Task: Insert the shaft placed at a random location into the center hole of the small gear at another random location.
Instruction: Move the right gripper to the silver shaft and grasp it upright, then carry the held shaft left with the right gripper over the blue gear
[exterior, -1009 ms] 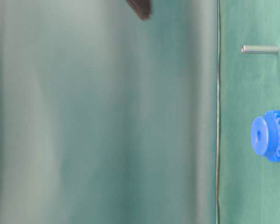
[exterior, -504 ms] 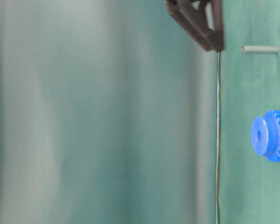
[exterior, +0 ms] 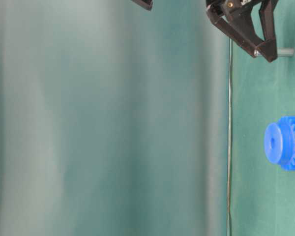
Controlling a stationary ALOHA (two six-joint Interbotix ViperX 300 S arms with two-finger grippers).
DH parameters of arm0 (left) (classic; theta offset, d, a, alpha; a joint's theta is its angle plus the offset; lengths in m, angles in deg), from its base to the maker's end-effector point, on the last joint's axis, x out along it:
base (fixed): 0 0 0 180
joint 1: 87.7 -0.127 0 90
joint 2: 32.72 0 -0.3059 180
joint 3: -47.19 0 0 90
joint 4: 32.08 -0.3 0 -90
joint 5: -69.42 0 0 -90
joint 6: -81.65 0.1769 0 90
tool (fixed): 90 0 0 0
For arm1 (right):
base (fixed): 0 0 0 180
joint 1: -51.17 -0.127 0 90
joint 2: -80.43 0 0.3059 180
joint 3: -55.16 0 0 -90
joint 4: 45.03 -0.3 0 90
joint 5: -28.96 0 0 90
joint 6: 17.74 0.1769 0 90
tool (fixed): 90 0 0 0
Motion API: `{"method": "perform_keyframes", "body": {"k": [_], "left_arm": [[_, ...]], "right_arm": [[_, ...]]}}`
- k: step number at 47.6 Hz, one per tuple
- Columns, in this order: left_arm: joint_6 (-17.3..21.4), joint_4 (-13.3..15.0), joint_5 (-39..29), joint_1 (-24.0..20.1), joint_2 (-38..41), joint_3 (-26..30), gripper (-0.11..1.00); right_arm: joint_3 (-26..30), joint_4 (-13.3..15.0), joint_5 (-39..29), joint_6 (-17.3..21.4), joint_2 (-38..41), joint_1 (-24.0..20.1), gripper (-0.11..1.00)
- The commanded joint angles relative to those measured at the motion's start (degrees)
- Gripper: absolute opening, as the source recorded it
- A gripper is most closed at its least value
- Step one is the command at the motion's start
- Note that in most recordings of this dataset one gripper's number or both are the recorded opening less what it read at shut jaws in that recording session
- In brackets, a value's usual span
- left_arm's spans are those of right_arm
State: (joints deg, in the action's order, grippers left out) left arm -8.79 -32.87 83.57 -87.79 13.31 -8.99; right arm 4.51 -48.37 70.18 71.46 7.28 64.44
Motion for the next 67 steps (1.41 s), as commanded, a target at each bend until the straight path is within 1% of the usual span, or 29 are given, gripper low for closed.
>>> {"method": "perform_keyframes", "body": {"k": [1,5,9,11,12,24,29,39,47,67], "left_arm": [[-0.1,-0.2,0.3,-0.1,0.4,1.1,0.00],[-0.1,-0.2,0.3,0.0,0.4,1.1,0.00],[-0.1,-0.2,0.3,0.0,0.4,1.1,0.00],[-0.1,-0.1,0.3,-0.1,0.4,1.1,0.00],[-0.1,-0.2,0.3,0.0,0.4,1.1,0.00],[-0.2,-0.1,0.3,0.0,0.6,1.1,0.00],[-0.3,-0.2,0.3,0.0,0.6,1.1,0.00],[-0.4,-0.2,0.3,0.1,0.6,1.1,0.00],[-0.4,-0.2,0.1,0.1,0.7,1.1,0.00],[-0.4,-0.2,-0.5,0.1,0.7,1.1,0.00]], "right_arm": [[1.1,-0.2,1.0,-0.2,-0.6,0.4,0.68],[1.1,-0.2,1.0,-0.3,-0.6,0.4,0.47],[1.0,-0.2,0.7,-0.3,-0.5,0.6,0.23],[1.0,-0.2,0.7,-0.3,-0.5,0.9,0.15],[1.0,-0.2,0.7,-0.3,-0.6,0.9,0.14],[1.4,-0.2,0.7,-0.2,-0.6,1.1,0.14],[1.8,-0.2,-0.2,-0.2,-2.0,1.1,0.14],[3.6,0.0,-9.6,-1.4,-11.0,1.1,0.14],[4.7,0.1,-14.5,-2.1,-14.8,1.1,0.14],[5.4,0.1,-14.9,-1.8,-14.4,0.7,0.14]]}}
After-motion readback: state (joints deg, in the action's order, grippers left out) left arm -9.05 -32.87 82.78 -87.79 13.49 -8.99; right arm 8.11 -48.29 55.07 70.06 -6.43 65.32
